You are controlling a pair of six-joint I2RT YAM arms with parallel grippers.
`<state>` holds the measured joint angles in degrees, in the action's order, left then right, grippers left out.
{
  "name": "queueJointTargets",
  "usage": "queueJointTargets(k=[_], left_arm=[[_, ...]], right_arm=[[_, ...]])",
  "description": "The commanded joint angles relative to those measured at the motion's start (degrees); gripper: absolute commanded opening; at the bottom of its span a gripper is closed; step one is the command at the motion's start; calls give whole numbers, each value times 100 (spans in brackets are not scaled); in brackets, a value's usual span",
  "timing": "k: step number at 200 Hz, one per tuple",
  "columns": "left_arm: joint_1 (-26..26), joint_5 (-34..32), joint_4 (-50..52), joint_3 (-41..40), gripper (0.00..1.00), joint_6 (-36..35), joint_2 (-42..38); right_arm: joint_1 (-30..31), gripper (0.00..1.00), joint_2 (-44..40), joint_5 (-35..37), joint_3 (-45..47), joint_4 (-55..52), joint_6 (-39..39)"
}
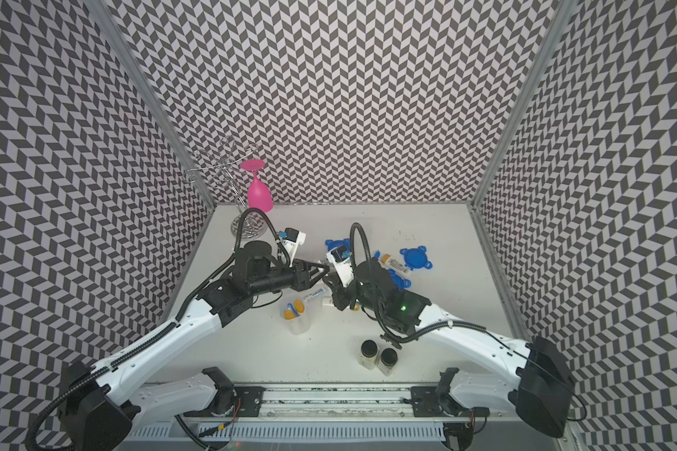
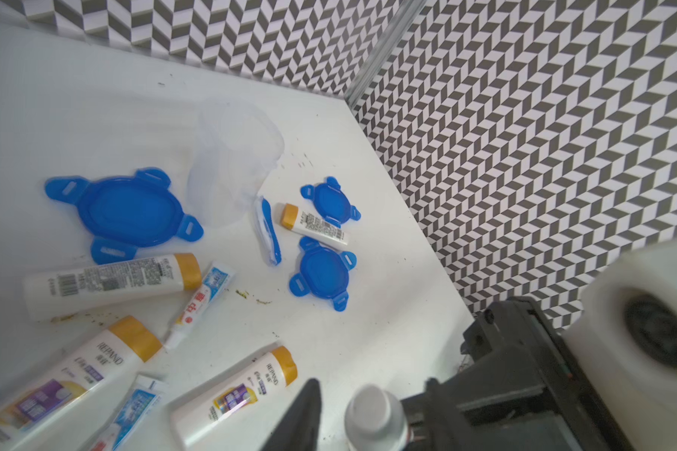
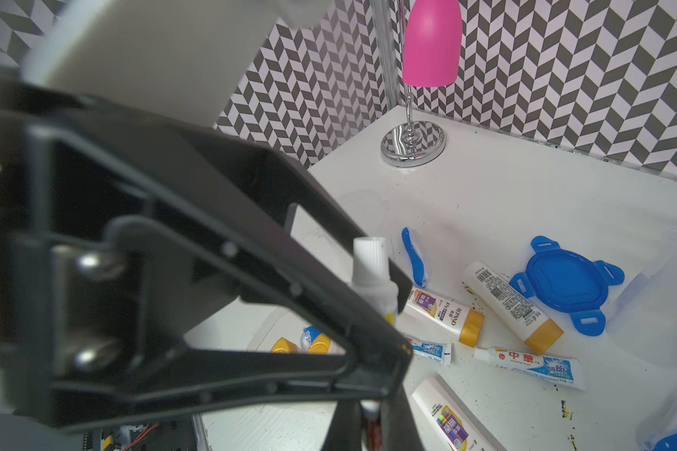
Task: Pack away toiletry kits
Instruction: Place the toiletry item into the container.
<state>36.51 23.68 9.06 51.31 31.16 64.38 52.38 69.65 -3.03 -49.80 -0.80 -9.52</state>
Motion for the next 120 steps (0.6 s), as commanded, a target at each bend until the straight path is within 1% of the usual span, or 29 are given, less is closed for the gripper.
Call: queueJointTargets(k=[1, 14, 27, 31, 34, 41, 47, 52, 56, 59, 61, 64, 69, 73, 81, 89, 104, 120], left_arm=[[23, 184, -237, -94, 21, 61, -109], [23, 207, -232, -114, 13, 66, -148], [23, 124, -143, -84, 7, -12, -195], [23, 65, -100, -79, 2, -46, -212], [16, 29, -61, -61, 0, -67, -229], [-7, -63, 39, -36, 0, -135, -270], [-35, -149, 144, -4, 0, -188, -307], [-58, -245, 244, 23, 0, -233, -343], [-77, -320, 332, 43, 0, -275, -385], [-85, -387, 388, 60, 0, -300, -420], [-97, -432, 437, 67, 0, -322, -447], [-108, -517, 499, 78, 0, -357, -489], [-109, -668, 605, 89, 0, -397, -574], [-109, -808, 655, 78, 0, -450, -660], [-114, -1085, 778, 35, 0, -538, -836], [-85, -1460, 961, -16, 0, -628, -1018], [-56, -2158, 1307, -132, 0, -747, -1356], [-41, -2712, 1568, -200, 0, -905, -1679]], right_arm=[[35, 5, 8, 40, -188, 487, -24], [35, 6, 40, 56, -198, 589, -45], [35, 5, 113, 74, -302, 541, -22], [35, 6, 123, 88, -333, 521, -5], [35, 7, 140, 98, -355, 493, -6], [33, 11, 153, 138, -391, 440, 7], [35, 21, 153, 172, -416, 384, 12], [35, 33, 147, 194, -425, 322, 2], [35, 47, 134, 211, -433, 267, -11], [35, 53, 128, 236, -442, 217, -14], [35, 61, 121, 251, -442, 182, -21], [31, 69, 113, 276, -450, 132, -43], [33, 79, 90, 354, -452, 53, -126], [31, 85, 70, 453, -455, -22, -204], [23, 93, -10, 626, -437, -158, -317], [-6, 96, -103, 712, -383, -246, -371], [-133, 99, -271, 985, -295, -460, -525], [-525, 99, -391, 1086, -281, -833, -727]])
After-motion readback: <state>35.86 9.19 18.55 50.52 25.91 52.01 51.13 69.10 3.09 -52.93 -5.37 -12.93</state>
